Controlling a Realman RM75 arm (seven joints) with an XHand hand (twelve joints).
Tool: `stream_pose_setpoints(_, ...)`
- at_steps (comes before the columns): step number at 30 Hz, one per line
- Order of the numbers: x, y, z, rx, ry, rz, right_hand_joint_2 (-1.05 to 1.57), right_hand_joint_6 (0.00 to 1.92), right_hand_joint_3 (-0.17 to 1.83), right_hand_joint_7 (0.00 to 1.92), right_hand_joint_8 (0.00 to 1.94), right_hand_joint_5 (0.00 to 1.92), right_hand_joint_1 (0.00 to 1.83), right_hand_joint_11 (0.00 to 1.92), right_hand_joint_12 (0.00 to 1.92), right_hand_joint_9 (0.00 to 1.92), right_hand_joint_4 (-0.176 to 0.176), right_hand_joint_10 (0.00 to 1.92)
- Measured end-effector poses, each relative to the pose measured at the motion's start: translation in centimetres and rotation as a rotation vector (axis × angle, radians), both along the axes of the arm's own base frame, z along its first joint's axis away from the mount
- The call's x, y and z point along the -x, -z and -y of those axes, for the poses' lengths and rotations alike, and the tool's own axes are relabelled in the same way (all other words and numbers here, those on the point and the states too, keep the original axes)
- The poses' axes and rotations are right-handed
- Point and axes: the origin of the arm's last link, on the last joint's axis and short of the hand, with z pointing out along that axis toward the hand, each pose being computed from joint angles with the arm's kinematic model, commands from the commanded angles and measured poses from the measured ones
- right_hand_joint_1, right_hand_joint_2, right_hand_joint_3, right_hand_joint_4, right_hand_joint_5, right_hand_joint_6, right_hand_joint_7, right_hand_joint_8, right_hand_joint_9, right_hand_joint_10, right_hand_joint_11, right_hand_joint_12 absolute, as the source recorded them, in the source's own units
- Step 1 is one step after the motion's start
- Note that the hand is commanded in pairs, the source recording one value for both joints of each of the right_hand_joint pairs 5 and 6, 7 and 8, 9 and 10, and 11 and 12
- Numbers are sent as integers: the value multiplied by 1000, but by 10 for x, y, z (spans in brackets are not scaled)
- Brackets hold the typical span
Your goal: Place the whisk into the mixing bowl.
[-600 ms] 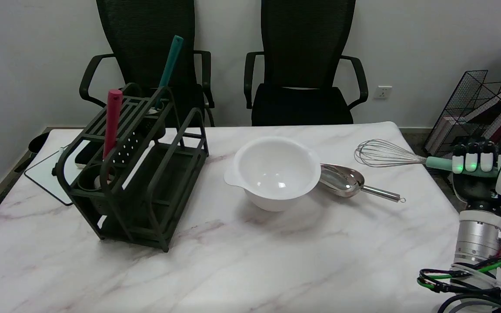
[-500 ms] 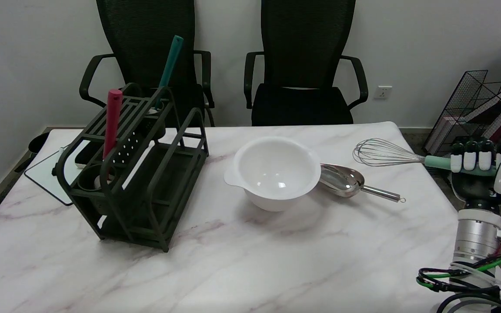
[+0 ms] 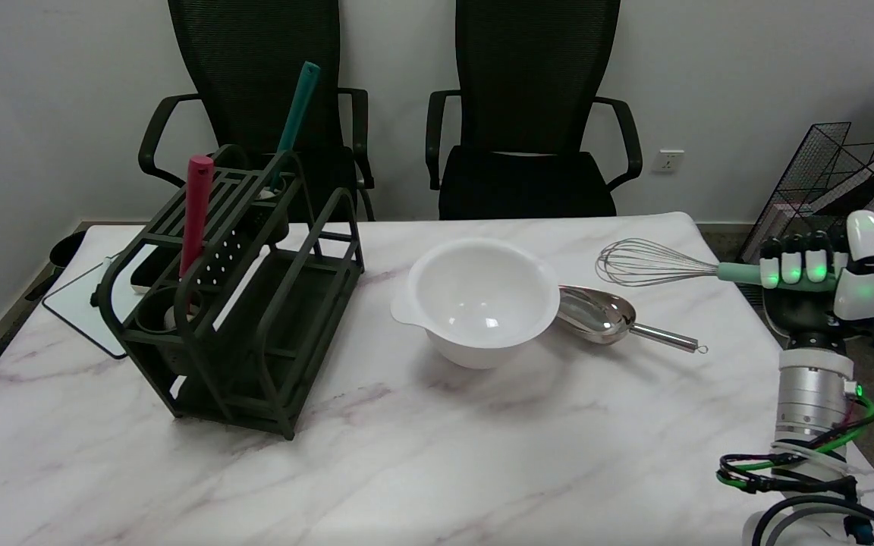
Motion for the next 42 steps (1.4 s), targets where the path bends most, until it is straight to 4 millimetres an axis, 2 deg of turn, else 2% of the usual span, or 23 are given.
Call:
stream_pose_setpoints(4, -2, 4, 10, -36, 9, 2, 993, 1920, 996, 1920, 1920, 1920, 957, 1920, 1920, 1920, 0, 1920)
stream_pose_setpoints(11, -9, 23, 35, -147, 30, 23, 997, 1920, 971, 1920, 1920, 1920, 962, 1920, 1920, 1920, 0, 1920)
stream_pose_setpoints(19, -27, 62, 66, -324, 51, 48, 1005, 1920, 933, 1920, 1920, 1920, 969, 1920, 1920, 1920, 0, 1920)
stream_pose_setpoints(23, -35, 79, 77, -404, 71, 53, 1084, 1920, 803, 1920, 1920, 1920, 1003, 1920, 1920, 1920, 0, 1920)
stream_pose_setpoints(26, -38, 87, 83, -446, 92, 54, 1090, 1920, 786, 1920, 1920, 1920, 1019, 1920, 1920, 1920, 0, 1920)
stream_pose_setpoints(30, -41, 89, 93, -481, 131, 42, 1083, 1920, 777, 1920, 1920, 1920, 1042, 1920, 1920, 1920, 0, 1920)
stream_pose_setpoints(42, -48, 76, 125, -537, 223, -51, 1100, 1920, 763, 1920, 1920, 1920, 1058, 1920, 1920, 1920, 0, 1920)
